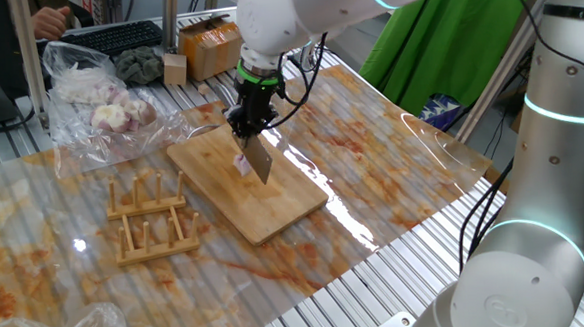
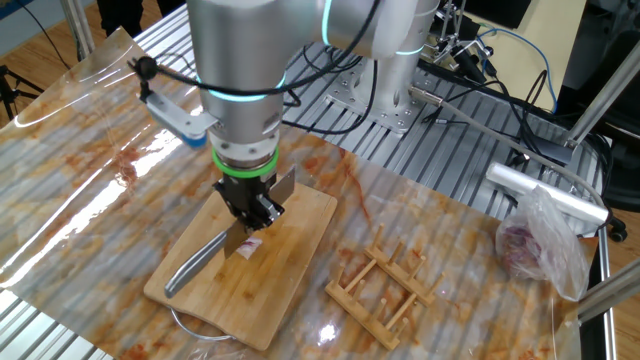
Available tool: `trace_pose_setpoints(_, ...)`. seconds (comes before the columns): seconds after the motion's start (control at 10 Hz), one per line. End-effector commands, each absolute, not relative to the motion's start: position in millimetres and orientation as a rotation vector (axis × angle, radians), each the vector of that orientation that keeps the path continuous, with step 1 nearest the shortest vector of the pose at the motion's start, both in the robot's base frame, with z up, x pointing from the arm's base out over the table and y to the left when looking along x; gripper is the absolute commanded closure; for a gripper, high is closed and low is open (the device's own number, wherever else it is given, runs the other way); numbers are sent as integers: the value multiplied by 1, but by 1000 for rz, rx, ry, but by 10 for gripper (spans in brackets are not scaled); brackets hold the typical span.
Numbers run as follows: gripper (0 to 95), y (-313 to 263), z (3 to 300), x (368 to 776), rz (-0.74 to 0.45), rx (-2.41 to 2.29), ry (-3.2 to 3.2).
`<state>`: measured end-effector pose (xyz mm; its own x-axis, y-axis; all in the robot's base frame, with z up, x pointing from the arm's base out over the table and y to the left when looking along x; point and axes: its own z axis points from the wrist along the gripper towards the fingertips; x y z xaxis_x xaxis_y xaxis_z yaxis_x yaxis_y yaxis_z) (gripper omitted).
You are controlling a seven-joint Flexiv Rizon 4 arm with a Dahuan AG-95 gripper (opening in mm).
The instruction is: Chop the onions
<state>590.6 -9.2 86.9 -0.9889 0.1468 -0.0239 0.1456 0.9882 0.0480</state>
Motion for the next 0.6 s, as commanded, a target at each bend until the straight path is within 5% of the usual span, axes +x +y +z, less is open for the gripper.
trace_pose_setpoints(0.1,950,1,86,589,73,263,3101)
trace_pose_setpoints(0.6,950,13,59,592,77,243,3082)
